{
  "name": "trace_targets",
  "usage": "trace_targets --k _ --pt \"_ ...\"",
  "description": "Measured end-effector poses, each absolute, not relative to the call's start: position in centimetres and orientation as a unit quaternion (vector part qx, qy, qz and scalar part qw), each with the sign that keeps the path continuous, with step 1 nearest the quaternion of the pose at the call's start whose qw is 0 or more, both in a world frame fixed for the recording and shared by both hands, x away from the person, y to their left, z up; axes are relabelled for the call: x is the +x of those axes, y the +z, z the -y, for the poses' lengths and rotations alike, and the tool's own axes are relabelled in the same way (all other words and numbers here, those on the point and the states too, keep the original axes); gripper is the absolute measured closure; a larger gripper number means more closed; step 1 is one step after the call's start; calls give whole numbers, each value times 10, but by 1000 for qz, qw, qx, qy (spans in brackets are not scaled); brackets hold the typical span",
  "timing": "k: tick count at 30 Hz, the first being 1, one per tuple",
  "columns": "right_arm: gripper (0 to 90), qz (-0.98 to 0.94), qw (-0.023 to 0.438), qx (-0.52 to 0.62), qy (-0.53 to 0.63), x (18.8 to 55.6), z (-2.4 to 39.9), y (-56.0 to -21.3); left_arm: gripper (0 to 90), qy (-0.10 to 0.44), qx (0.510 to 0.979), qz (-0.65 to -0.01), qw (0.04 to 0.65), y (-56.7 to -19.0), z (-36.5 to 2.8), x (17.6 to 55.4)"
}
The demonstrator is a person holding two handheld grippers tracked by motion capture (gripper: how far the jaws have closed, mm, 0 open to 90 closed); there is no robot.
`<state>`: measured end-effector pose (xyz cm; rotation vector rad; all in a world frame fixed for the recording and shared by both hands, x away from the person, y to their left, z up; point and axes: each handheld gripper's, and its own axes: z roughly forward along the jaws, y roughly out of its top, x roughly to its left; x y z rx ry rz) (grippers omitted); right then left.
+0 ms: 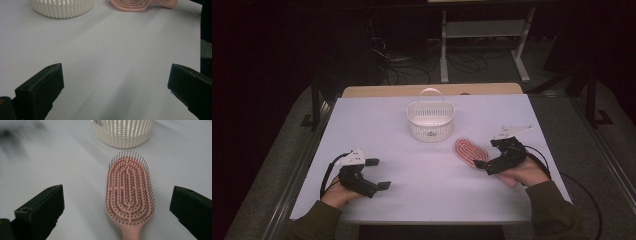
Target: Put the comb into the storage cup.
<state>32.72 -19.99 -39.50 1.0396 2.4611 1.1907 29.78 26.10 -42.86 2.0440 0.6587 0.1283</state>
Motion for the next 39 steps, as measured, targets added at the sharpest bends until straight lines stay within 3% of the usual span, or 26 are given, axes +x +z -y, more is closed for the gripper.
trace_targets --k 18,39 --pt "0 -842 113 363 383 348 208 -395 4 53 836 -271 474 -429 -261 298" --pt "0 -867 101 372 316 341 208 -409 4 55 839 -268 471 -429 -262 297"
